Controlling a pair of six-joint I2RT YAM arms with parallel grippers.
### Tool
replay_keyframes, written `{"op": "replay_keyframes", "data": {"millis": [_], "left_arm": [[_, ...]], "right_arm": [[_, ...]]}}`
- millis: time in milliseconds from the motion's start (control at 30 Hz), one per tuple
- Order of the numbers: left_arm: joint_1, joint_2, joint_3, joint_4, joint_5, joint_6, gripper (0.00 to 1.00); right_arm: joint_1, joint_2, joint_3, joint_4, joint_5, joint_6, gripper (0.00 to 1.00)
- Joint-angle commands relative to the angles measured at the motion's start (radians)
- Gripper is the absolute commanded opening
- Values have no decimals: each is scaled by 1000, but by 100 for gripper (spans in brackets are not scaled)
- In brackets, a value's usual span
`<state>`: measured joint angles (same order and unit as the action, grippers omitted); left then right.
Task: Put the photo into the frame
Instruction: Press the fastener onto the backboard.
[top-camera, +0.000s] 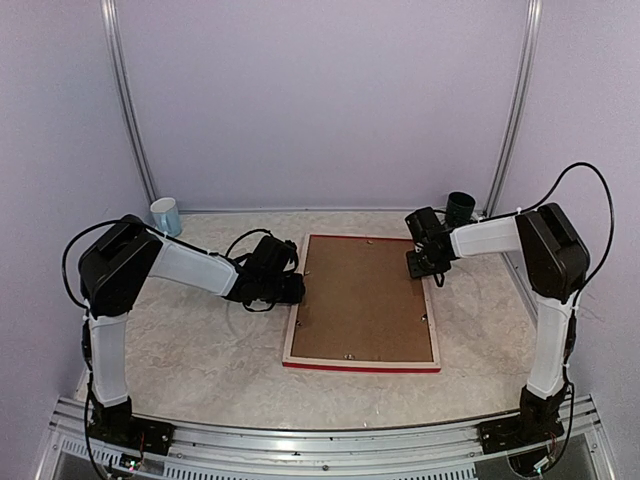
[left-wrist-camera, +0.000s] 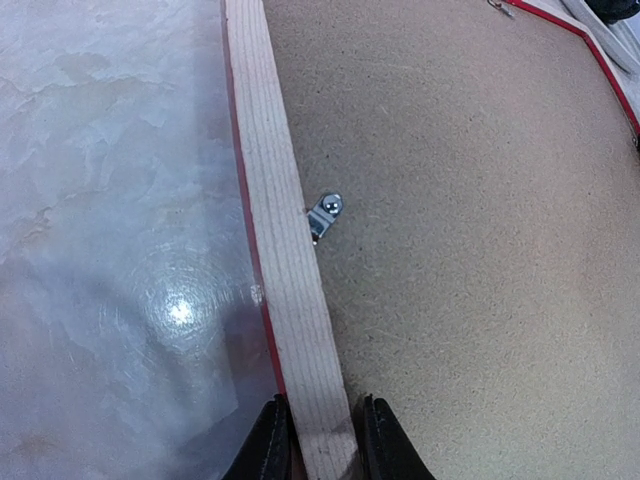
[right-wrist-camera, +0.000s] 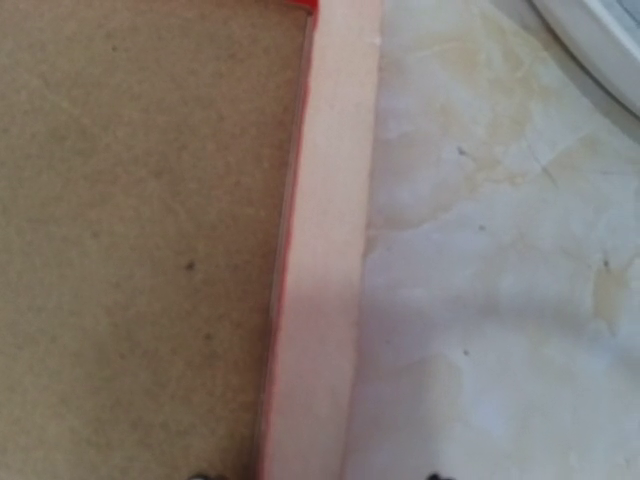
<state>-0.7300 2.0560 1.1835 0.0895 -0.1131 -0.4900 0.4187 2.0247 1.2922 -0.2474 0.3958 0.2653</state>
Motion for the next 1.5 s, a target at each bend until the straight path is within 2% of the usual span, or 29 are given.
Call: {"op": "replay_keyframes", "data": {"millis": [0, 133, 267, 733, 900, 1100, 1400, 1467], "left_arm": [[11, 41, -16, -115, 1, 47, 17], [11, 41, -17, -113, 4, 42, 17], [11, 42, -17, -108, 17, 38, 18], [11, 49, -19, -98, 43, 20, 18], [11, 46, -21, -97, 51, 18, 19], [11, 45, -26, -97, 65, 9, 19], [11, 37, -39, -60, 74, -7, 19], [11, 31, -44, -57, 72, -11, 22]], "right_arm": [[-18, 70, -23, -139, 150, -14, 45], [-18, 34, -39, -111, 49, -15, 50], [-18, -14, -56, -82, -104, -9, 62], [-1, -227, -139, -130, -331, 29, 80], [27, -343, -206, -192, -342, 57, 81], [84, -439, -294, -269, -275, 91, 82], [160, -455, -364, -333, -164, 141, 82], [163, -450, -369, -340, -145, 147, 82]]}}
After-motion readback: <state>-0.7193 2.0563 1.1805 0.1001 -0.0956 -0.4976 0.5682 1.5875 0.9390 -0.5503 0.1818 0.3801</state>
